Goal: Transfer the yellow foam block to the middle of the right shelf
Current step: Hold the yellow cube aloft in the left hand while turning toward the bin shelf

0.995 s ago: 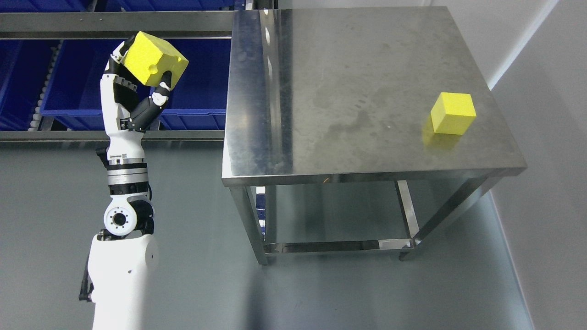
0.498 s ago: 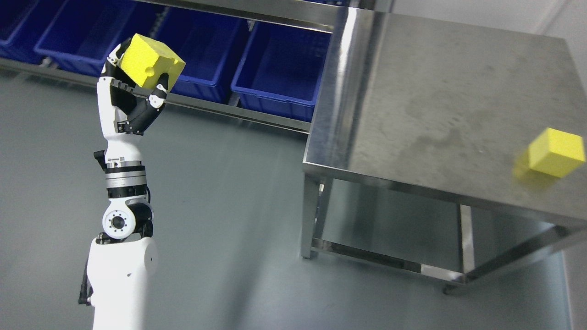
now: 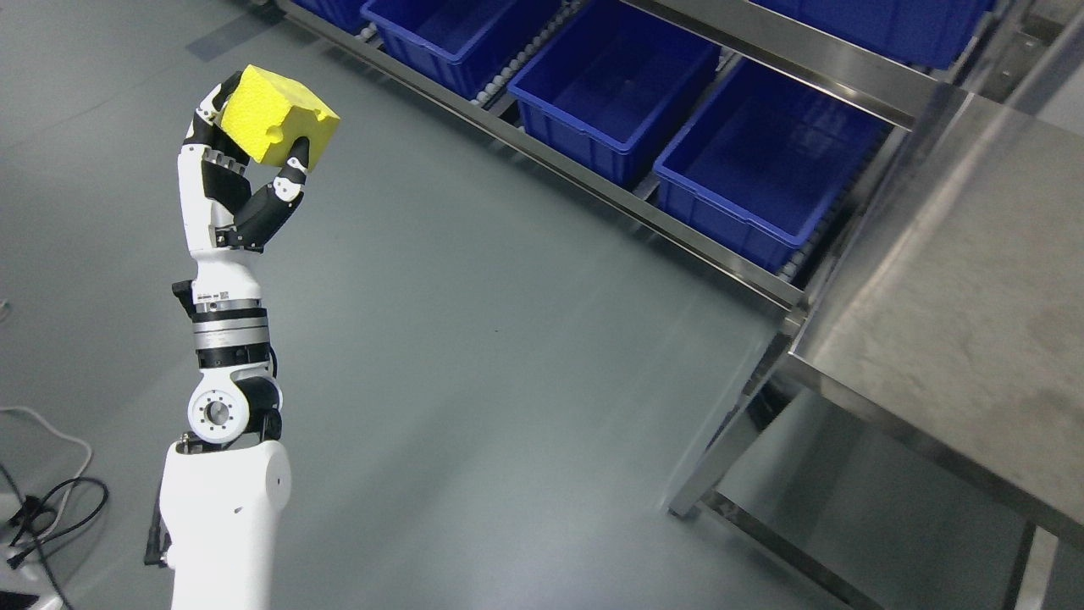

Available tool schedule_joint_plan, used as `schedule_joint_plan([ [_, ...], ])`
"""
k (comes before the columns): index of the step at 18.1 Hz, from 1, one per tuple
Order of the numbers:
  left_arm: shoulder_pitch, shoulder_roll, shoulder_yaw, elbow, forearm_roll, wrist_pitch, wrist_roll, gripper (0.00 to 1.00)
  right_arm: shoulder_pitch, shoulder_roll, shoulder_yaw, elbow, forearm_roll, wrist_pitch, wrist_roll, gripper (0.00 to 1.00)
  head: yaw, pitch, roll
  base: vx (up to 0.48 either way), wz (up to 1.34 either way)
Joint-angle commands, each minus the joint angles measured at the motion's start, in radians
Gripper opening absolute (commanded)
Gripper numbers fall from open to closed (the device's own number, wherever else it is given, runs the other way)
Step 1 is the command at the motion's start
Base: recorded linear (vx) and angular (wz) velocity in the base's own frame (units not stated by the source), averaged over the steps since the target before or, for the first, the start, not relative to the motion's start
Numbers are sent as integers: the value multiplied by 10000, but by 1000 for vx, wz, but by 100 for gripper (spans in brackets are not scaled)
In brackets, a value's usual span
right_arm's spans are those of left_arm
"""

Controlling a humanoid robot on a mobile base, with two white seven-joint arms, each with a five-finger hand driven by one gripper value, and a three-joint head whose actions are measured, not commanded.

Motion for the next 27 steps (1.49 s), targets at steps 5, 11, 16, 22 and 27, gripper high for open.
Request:
schedule_joint_plan([
  [5,8,161,-13,-45,0,51,-11,36,-15,-175,0,-174,0,7,6,100,0,0,0,61,535],
  [11,-22,161,-13,-45,15,67,-11,36,-15,-175,0,-174,0,7,6,100,0,0,0,85,435],
  [16,-130,161,-90,-198,0,82,-41,35,-15,-175,0,-174,0,7,6,100,0,0,0,120,370],
  [22,-115,161,-105,-259,0,97,-118,35,-30,-175,0,-174,0,7,6,100,0,0,0,185,288],
  [27,-115,161,-105,-305,0,98,-118,35,-15,-175,0,-174,0,7,6,100,0,0,0,242,104],
])
